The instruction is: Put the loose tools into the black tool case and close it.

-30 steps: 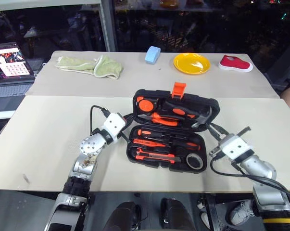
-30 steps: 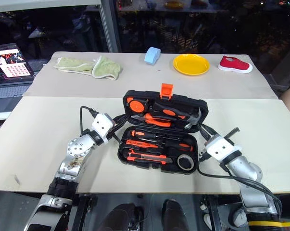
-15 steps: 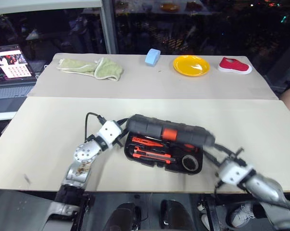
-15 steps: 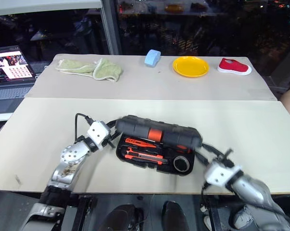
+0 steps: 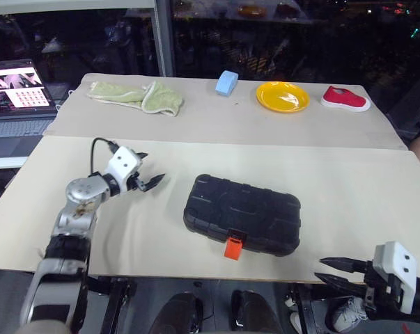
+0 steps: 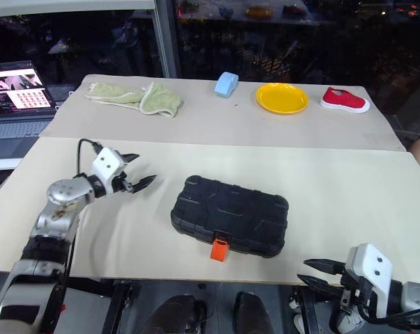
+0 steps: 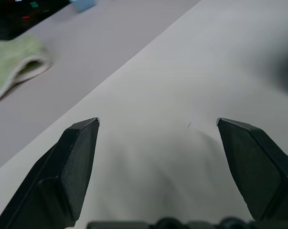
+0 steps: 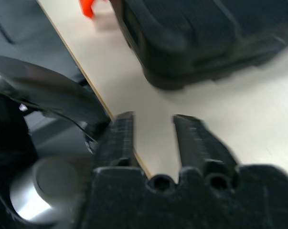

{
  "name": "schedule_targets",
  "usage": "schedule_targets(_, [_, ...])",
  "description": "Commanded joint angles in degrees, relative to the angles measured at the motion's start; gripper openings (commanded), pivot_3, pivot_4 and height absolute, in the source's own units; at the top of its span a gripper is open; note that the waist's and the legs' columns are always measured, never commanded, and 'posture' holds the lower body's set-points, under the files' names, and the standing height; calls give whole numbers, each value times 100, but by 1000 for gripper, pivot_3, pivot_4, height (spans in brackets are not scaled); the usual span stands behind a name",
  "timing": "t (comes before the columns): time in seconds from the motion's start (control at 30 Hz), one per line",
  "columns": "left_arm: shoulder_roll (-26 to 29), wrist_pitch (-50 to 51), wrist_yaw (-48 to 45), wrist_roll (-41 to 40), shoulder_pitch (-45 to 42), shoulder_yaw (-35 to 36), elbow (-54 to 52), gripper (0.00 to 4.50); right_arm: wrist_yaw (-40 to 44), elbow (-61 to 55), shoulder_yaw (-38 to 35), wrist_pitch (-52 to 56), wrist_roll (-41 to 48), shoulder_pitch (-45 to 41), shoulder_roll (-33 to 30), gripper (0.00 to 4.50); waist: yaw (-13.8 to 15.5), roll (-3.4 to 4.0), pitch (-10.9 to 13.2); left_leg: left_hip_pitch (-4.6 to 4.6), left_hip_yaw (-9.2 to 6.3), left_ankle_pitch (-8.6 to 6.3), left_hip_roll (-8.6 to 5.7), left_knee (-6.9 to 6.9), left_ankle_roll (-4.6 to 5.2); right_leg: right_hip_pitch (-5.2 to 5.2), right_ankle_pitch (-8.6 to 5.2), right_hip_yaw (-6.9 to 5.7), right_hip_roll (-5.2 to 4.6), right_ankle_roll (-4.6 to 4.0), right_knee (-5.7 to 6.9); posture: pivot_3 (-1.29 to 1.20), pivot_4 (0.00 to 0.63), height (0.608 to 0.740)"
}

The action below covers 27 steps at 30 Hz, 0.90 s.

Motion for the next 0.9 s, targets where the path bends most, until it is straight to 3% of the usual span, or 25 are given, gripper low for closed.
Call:
schedule_targets(0.03, [-277,-348,-553,162,-862,-358,803,3543,-10,-331,629,205,-325,-392,61,46,29,-5,-3,-18,0,2,-1,1,-7,-14,1,-2,0,-1,2,0,150,732])
schedule_targets(0.1, [-528,-606,-824,276,-1368,-561,1352,2621,-50,-300,1047,217,-632,-755,123,0,48,-5,-3,-78,0,7,-8,11,-14,-62,3,-6,0,-3,8,0,150,732])
schedule_targets(0.17, [-808,-801,-1163,311,-1768,-712,1754,2059,-121,-182,1425,221,-920,-1131,218,0,52,-15,-1,-90,-1,7,-12,20,-12,-68,4,-14,-3,-3,8,0,150,732])
schedule_targets(0.33, [-1133,-1332,-1489,451,-2132,-863,2284,81,-201,61,1788,310,-1248,-1700,435,0,-11,-15,-1,-107,-1,-3,-17,48,5,-70,6,-23,-12,6,2,0,150,732])
schedule_targets(0.57, [-1090,-1314,-2442,865,-1987,-1431,2177,81,-728,622,1928,369,-1932,-2582,775,0,-45,-21,3,-102,-2,-2,-11,61,3,-62,10,-19,-7,5,12,0,150,732])
schedule_targets(0.77, [-660,-573,-3749,511,-1296,-1668,795,81,-1107,1231,1758,334,-2249,-3215,1033,0,-103,-17,1,-88,-1,-5,-10,67,9,-52,16,-10,-6,7,14,0,150,732])
schedule_targets(0.9, [-363,92,-4107,266,-792,-1694,-311,81,-1178,1413,1706,375,-2344,-3423,1069,0,-127,-8,-2,-94,0,-6,-11,65,14,-61,17,-6,-4,5,16,0,150,732])
